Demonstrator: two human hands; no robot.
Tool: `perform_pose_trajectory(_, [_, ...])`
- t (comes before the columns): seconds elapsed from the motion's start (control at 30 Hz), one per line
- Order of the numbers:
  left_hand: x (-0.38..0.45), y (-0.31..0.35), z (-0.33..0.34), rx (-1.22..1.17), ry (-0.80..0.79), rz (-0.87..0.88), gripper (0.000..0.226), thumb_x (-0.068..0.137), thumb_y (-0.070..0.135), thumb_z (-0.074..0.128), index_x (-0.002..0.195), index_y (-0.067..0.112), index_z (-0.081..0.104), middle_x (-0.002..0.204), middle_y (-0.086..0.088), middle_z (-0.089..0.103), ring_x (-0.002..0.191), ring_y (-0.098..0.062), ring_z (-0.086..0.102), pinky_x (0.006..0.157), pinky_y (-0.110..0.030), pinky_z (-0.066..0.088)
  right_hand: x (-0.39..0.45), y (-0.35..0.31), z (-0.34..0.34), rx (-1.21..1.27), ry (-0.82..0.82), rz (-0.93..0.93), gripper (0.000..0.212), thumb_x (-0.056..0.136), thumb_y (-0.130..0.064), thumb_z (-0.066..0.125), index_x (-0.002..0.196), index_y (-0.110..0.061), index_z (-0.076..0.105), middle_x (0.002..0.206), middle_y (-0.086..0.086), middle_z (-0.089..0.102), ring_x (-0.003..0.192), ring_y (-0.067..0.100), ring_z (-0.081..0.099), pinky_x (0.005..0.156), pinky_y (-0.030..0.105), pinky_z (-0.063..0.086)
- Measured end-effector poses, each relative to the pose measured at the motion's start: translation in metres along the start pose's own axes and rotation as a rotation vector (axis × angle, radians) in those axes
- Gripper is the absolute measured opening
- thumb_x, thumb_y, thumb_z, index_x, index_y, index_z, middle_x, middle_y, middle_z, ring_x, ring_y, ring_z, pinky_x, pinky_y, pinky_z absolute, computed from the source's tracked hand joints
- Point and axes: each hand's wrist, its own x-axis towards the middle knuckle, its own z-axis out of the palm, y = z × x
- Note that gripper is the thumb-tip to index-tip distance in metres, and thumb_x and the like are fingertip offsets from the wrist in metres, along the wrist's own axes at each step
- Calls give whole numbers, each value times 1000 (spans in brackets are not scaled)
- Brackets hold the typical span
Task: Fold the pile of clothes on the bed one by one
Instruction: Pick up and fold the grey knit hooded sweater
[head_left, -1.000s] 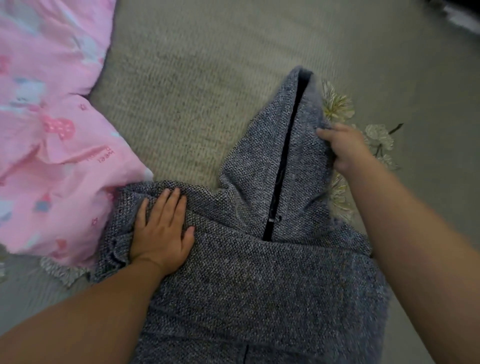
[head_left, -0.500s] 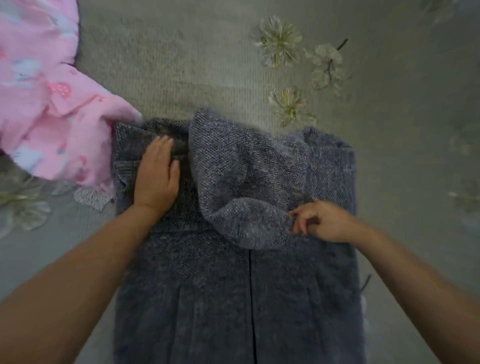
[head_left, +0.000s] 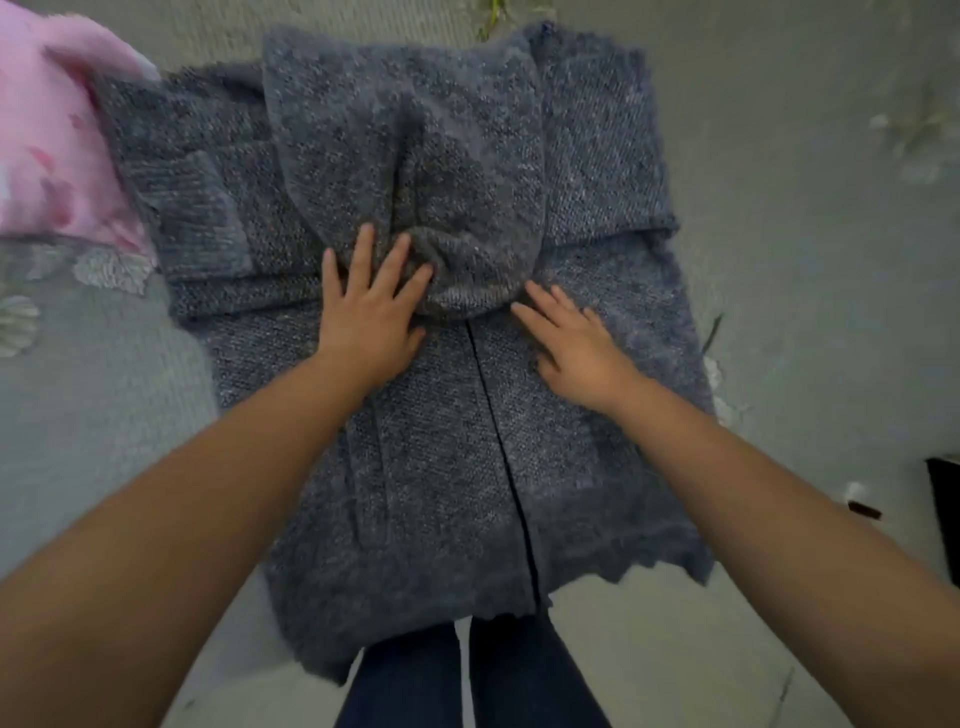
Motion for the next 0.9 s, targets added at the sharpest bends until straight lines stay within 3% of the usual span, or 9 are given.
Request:
perform_pose_trajectory(0.1, [-32,14,8,-190,253,38,61,92,34,48,143,12,26,153,-14,13,141,-34,1,110,-51,-4,-49,12,23,12,161,38,55,93,-17,46,144,-16,25,154,3,16,143,24,5,112,49,2])
perform_pose_trajectory(0.2, [-87,47,32,-250,223,177,59,87,27,59,137,2,38,147,-20,28,138,-36,17,111,-47,2,-112,36,57,-79,317,116,51,86,-12,59,134,-5,44,145,17,34,137,37,23,107,60,10])
perform_pose_trajectory(0.33, [-162,106,74,-137,185,291,66,62,33,81,114,-2,61,122,-20,59,113,-41,53,88,-62,39,-179,74,90,-198,283,355,61,65,-3,76,121,6,54,133,33,42,122,52,39,93,74,21])
perform_pose_trajectory(0.5, [-217,164,115,-46,6,89,91,38,48,88,109,-4,64,116,-21,62,106,-39,59,77,-61,46,-207,84,125,-614,208,-103,71,44,-17,89,110,-4,66,120,21,60,107,40,58,74,73,37])
perform_pose_trajectory(0.6, [-225,185,130,-23,-38,-52,96,33,41,91,111,-7,61,117,-24,60,105,-43,58,75,-64,44,-198,76,146,-675,286,-314,80,46,-26,89,119,-10,59,124,12,59,112,30,58,93,64,34])
perform_pose_trajectory(0.67, [-224,190,141,-4,32,-108,88,43,32,90,116,-6,57,118,-24,60,106,-44,57,76,-66,42,-185,71,162,-659,328,-406,82,56,-22,84,128,-10,46,130,8,55,119,27,53,104,57,9])
perform_pose_trajectory(0.73, [-223,191,153,63,183,-118,65,67,21,70,123,-2,47,119,-21,60,108,-41,57,79,-63,44,-173,67,179,-722,383,-481,64,76,-22,67,133,-12,40,133,4,52,122,24,50,105,56,2])
perform_pose_trajectory(0.8, [-223,191,168,108,332,-127,50,77,14,45,124,1,40,120,-18,60,113,-37,55,89,-55,43,-162,70,191,-741,456,-503,48,86,-23,50,132,-13,42,128,2,57,119,24,54,104,61,19])
perform_pose_trajectory(0.9, [-220,190,186,123,527,-146,41,82,7,39,122,2,43,119,-17,61,119,-32,42,98,-50,28,-150,75,200,-716,555,-554,37,89,-24,48,123,-11,40,123,6,61,113,26,58,87,61,42])
